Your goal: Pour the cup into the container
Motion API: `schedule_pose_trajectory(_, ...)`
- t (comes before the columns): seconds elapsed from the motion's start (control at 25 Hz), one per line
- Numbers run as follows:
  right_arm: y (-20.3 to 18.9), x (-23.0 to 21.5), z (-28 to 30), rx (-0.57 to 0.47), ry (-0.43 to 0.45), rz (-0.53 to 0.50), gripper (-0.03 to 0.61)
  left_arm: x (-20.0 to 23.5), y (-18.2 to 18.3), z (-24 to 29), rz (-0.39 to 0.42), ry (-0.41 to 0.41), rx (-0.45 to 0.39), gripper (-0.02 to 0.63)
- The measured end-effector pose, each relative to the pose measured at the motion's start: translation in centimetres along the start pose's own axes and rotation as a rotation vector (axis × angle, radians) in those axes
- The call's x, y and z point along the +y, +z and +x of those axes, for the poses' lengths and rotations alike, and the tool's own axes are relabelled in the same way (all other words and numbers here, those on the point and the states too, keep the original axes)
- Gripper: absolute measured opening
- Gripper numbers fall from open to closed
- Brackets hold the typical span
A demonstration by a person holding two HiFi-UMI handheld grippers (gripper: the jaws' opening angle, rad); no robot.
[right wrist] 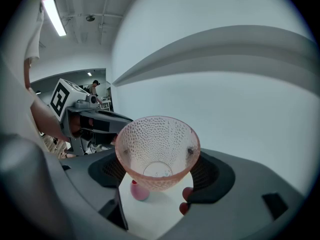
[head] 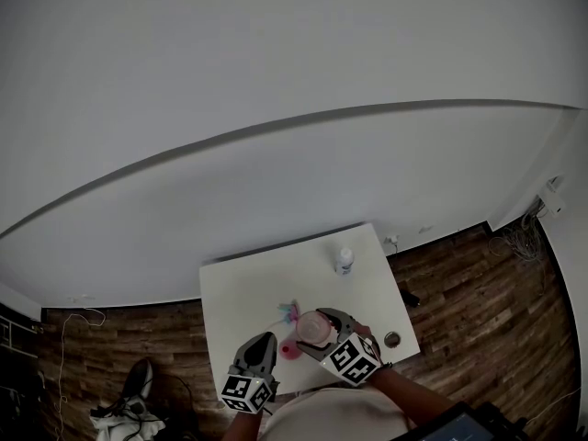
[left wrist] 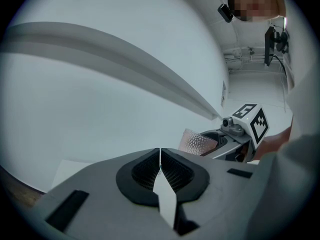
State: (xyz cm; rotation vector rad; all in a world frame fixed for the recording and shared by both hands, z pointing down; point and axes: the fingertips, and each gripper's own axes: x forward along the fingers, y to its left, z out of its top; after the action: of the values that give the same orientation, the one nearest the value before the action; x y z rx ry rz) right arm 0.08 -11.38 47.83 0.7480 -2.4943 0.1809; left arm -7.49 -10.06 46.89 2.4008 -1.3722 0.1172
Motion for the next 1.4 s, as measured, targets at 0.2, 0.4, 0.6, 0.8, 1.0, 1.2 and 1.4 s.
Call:
schedule_pose_trajectory(0.2, -0.3, -0.1, -0.2, 0.002, -0.001, 0.004, 0.377, -0.3, -0.1, 0.1, 0.002, -0.002, 0.0, 0.012)
schedule_pose_trajectory(0.4, -0.4, -0.1, -0.1, 0.002, -0.001, 0.008, 0.377, -0.2, -0.2, 0.1, 0.001, -0.003, 0.006, 0.012)
schedule_pose_trajectory(0.6, -0.5, -0.3, -0.2, 0.003, -0.004, 0.013, 0.377, -0.1, -0.4, 0.2, 0.004, -0.005, 0.014, 0.012)
schedule_pose_trajectory(0.8, -1.0, -0.6, -0.2, 0.011, -0.009, 0.02, 0.377, -0.1, -0.8, 0.4, 0.006, -0.007, 0.025, 0.012)
schedule_pose_trajectory(1.0, -1.6, -0.8, -0.2, 0.015, -0.011, 0.024, 0.377, -0.1, -1.6, 0.6, 0.009, -0.008, 0.041, 0.012)
schedule_pose_trajectory(1.2, -2.2, -0.9, -0.3, 0.021, -0.014, 0.029, 0.377, 0.0, -2.4, 0.8, 0.016, -0.01, 0.063, 0.012)
schedule_pose_trajectory(1.4, -2.9, -1.1, -0.3, 0.029, -0.014, 0.033, 0.377, -0.2, -3.2, 1.0, 0.02, -0.016, 0.083, 0.012)
